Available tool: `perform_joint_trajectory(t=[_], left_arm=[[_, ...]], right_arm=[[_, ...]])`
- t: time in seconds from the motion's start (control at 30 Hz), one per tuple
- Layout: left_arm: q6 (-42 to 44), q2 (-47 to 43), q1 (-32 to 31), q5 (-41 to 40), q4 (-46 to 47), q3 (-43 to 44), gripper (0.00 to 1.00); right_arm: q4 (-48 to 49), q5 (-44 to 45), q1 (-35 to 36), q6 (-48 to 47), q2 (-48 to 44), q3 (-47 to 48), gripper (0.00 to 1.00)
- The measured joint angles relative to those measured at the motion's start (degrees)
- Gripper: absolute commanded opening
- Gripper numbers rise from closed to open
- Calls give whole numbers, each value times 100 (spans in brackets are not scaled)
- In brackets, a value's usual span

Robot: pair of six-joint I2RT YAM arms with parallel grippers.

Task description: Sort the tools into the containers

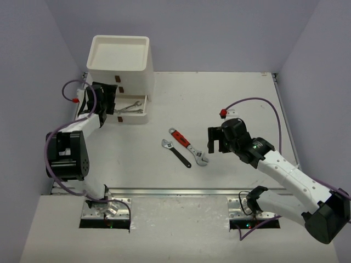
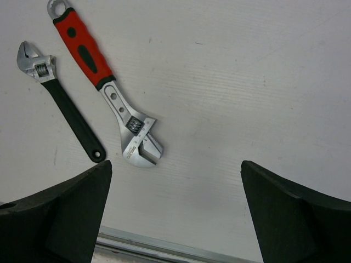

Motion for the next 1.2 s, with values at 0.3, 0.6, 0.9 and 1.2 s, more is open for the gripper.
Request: perform_joint_trajectory(t=[0.3, 0.6, 0.9, 1.2], left_arm=[[263, -2662, 39, -826, 211, -1789, 83], [217, -2328, -16, -425, 481, -3568, 0], [282, 77, -12, 162, 1692, -2607, 0], [298, 1880, -4, 1092, 2988, -1289, 0]], right_arm=[[46, -28, 0, -20, 79, -83, 99], [195, -87, 0, -36, 188, -179, 99], [335, -170, 0, -37, 277, -290, 99], [499, -202, -31, -96, 357, -314, 99]])
